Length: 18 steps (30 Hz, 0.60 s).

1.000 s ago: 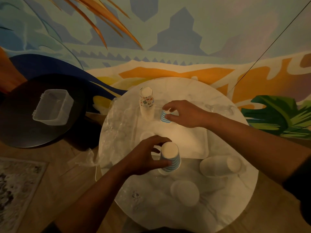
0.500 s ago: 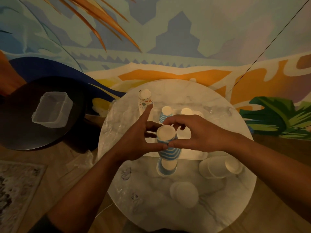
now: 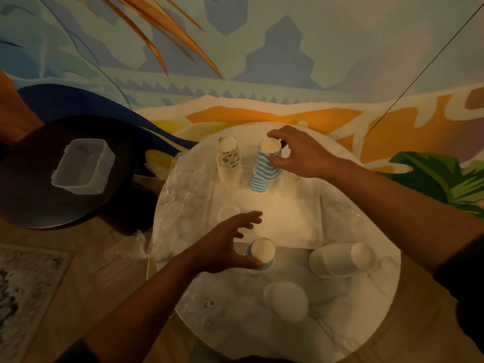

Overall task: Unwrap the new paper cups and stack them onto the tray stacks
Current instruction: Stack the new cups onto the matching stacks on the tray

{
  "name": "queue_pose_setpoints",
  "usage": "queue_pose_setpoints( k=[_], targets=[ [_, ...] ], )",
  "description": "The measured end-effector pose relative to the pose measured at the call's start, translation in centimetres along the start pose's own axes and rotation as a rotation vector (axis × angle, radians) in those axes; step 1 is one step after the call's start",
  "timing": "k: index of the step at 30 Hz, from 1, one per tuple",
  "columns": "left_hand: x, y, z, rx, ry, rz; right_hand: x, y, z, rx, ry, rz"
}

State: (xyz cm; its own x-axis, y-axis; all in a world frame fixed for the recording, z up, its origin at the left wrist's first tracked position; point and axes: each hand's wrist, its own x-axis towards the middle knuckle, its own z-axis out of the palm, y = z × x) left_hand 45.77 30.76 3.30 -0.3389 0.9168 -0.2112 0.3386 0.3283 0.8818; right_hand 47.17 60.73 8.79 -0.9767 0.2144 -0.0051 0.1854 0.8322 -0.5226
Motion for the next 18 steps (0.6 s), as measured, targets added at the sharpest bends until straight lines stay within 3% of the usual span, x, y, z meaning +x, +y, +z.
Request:
queue_pose_setpoints(
  k=[8, 18],
  targets=[
    [0.8, 0.5, 1.1, 0.107, -0.045, 0.066, 2.3, 3.8, 6.2, -0.071, -0.072, 0.103],
    [0.7, 2.8, -0.8, -0.021, 0.009, 0.109, 2.1, 4.7, 9.1, -0.214, -0.253, 0.127]
  ],
)
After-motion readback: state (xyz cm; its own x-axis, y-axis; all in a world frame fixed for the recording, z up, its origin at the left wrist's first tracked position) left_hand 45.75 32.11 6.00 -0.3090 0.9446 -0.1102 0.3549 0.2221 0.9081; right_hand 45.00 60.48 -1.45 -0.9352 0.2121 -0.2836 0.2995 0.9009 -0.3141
